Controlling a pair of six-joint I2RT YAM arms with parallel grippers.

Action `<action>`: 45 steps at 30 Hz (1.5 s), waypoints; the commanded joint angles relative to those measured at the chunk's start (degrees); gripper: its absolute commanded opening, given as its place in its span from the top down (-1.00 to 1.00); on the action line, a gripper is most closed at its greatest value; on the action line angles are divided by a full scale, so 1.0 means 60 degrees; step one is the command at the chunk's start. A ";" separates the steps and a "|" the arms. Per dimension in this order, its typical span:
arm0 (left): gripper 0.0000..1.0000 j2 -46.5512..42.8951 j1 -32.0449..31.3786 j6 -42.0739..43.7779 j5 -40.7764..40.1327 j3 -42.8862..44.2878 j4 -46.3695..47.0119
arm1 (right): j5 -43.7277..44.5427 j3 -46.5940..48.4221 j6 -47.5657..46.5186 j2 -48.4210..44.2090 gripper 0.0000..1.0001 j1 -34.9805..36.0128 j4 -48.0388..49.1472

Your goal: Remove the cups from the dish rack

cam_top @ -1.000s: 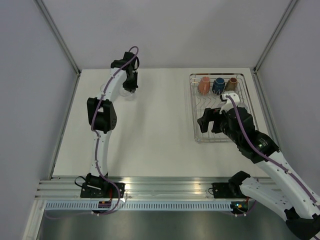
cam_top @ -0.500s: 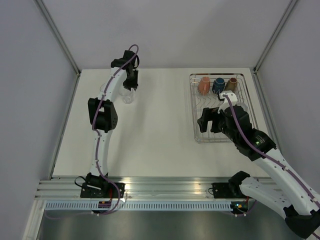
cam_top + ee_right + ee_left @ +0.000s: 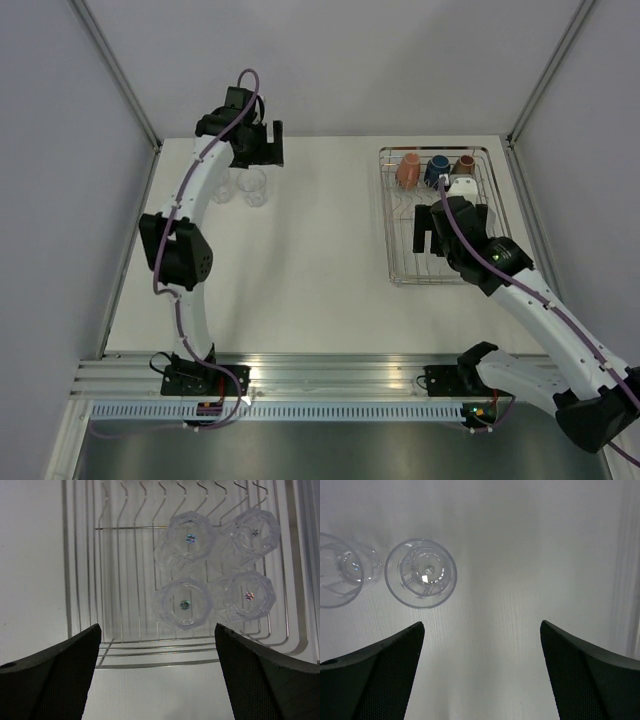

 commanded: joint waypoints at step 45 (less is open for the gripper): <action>-0.99 -1.0211 -0.1384 -0.1868 0.1386 -0.8609 0.2611 | -0.1771 -0.1689 -0.0054 0.2851 -0.24 -0.2808 0.2407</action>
